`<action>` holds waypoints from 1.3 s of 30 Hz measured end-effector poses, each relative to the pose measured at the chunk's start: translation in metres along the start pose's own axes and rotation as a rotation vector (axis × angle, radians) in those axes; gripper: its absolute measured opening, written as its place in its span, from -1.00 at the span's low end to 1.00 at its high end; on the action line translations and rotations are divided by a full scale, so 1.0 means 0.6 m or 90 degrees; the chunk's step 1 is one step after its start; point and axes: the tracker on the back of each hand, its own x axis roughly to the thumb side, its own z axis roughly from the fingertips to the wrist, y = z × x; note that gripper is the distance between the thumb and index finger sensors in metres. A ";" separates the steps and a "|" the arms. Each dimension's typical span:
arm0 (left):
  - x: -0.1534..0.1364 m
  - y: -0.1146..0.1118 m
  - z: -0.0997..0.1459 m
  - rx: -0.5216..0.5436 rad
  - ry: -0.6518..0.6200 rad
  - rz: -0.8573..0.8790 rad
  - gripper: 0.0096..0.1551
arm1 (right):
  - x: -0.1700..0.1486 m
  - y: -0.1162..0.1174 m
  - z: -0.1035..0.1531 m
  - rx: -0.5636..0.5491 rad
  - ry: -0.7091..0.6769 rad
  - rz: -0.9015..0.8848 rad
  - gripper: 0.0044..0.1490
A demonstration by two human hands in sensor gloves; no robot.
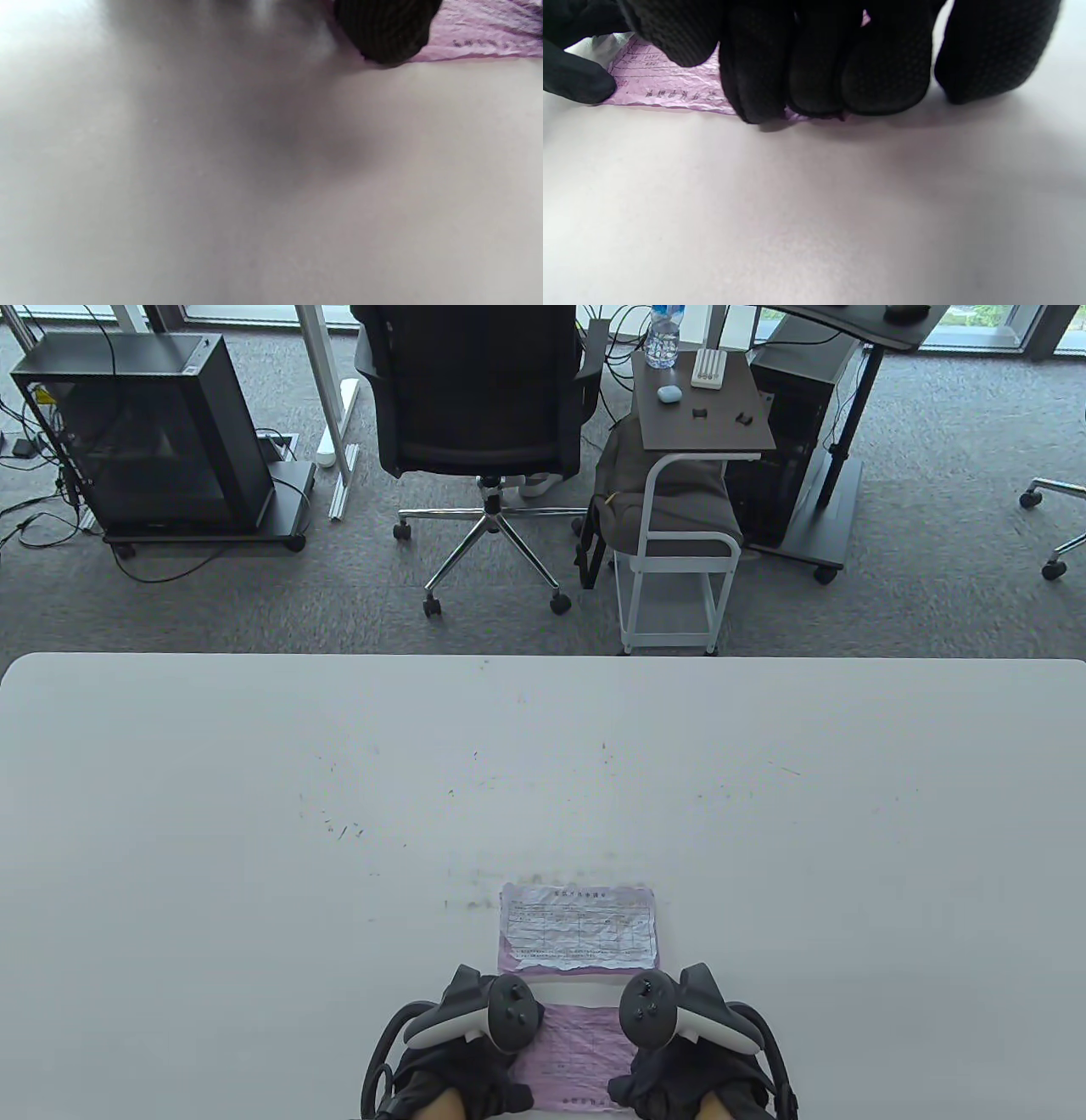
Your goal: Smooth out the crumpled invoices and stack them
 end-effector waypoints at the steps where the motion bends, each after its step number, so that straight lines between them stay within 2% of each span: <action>1: 0.000 0.000 0.000 0.000 0.000 -0.001 0.01 | -0.009 -0.003 0.005 0.000 0.009 -0.021 -0.52; 3: -0.001 0.000 0.000 0.002 0.000 0.000 0.01 | -0.028 -0.014 0.019 -0.054 0.015 -0.040 -0.51; 5: 0.000 0.000 0.000 0.001 0.000 0.001 0.00 | -0.034 -0.024 0.032 -0.142 0.006 -0.021 -0.49; 6: 0.000 0.000 0.000 0.001 0.001 -0.001 0.01 | -0.030 -0.030 0.040 -0.212 -0.004 -0.003 -0.46; 9: 0.000 0.000 0.000 0.002 -0.001 0.001 0.01 | -0.001 -0.037 0.051 -0.358 -0.037 0.038 -0.37; 12: 0.000 0.000 0.000 0.003 -0.004 -0.001 0.01 | 0.043 -0.023 0.043 -0.409 -0.123 0.103 -0.34; 13: 0.000 0.000 0.000 0.004 -0.005 -0.002 0.01 | 0.064 -0.013 0.034 -0.402 -0.170 0.146 -0.35; 16: -0.001 0.000 0.000 0.005 -0.007 -0.001 0.01 | 0.096 0.009 0.018 -0.358 -0.226 0.214 -0.30; 17: -0.001 0.000 0.000 0.005 -0.007 0.000 0.01 | 0.107 0.019 0.008 -0.312 -0.240 0.237 -0.25; 19: 0.000 0.000 0.000 0.004 -0.007 -0.002 0.01 | 0.114 0.035 -0.008 -0.216 -0.214 0.248 -0.14; 20: 0.000 0.000 0.000 0.003 -0.006 -0.002 0.01 | 0.111 0.043 -0.019 -0.152 -0.188 0.240 -0.12; 21: 0.000 0.000 0.000 0.003 -0.006 -0.002 0.01 | 0.108 0.046 -0.022 -0.121 -0.138 0.239 -0.09; 23: 0.000 0.000 0.000 -0.001 -0.005 -0.002 0.01 | 0.102 0.037 -0.024 -0.155 -0.135 0.252 -0.09; 24: 0.001 0.000 0.000 -0.006 -0.003 -0.005 0.01 | 0.096 0.032 -0.026 -0.161 -0.101 0.238 -0.12; 26: 0.002 0.000 0.000 -0.006 -0.003 -0.008 0.01 | 0.086 0.028 -0.027 -0.131 -0.061 0.202 -0.16; 31: 0.003 -0.001 0.001 -0.004 -0.004 -0.005 0.01 | 0.073 0.020 -0.020 -0.165 -0.012 0.194 -0.22; 35: 0.004 -0.001 0.001 -0.003 -0.002 -0.002 0.01 | 0.063 0.013 -0.015 -0.170 0.053 0.256 -0.25; 39: 0.003 -0.002 0.001 0.000 -0.002 0.000 0.01 | 0.050 0.008 -0.011 -0.162 0.115 0.243 -0.27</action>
